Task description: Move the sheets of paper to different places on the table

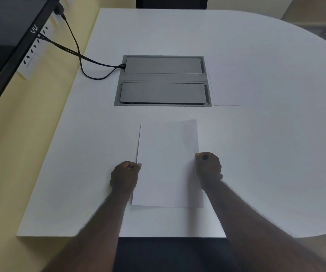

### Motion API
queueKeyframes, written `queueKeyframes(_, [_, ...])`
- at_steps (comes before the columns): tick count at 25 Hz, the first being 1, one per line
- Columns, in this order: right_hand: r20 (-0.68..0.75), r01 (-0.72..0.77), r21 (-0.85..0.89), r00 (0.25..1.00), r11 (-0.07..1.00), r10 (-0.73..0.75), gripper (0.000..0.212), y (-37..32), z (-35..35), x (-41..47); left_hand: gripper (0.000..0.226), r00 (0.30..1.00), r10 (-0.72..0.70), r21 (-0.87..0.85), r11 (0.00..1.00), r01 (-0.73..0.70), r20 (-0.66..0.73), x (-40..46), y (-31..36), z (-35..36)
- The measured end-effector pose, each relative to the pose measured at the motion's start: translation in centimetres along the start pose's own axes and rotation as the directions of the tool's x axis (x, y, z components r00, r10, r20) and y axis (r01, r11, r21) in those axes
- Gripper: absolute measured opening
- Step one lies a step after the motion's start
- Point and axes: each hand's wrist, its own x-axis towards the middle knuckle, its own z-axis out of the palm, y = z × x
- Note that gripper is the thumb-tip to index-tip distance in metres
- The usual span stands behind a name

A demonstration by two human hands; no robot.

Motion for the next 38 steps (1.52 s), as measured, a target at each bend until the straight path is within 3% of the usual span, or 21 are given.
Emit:
queueKeyframes(5, [-0.051, 0.032, -0.085, 0.998, 0.996, -0.036, 0.013, 0.4, 0.9, 0.3, 0.026, 0.998, 0.001, 0.092, 0.996, 0.005, -0.069, 0.0, -0.1, -0.3])
queueKeyframes(23, [-0.069, 0.119, -0.116, 0.989, 0.986, -0.128, 0.005, 1.6, 1.0, 0.2, 0.03, 0.998, 0.012, 0.054, 0.998, -0.009, -0.054, -0.1, -0.3, -0.8])
queueKeyframes(30, [-0.123, 0.067, 0.099, 0.991, 0.993, -0.054, 0.022, 0.5, -0.2, -1.0, 0.029, 1.0, -0.004, -0.054, 0.999, 0.003, -0.022, -0.3, 0.0, -1.5])
queueKeyframes(38, [-0.21, 0.099, 0.184, 0.976, 0.978, -0.059, 0.015, -3.2, -7.3, -4.3, 0.022, 0.974, 0.22, -0.162, 0.964, -0.209, 0.05, -3.9, 5.1, -5.9])
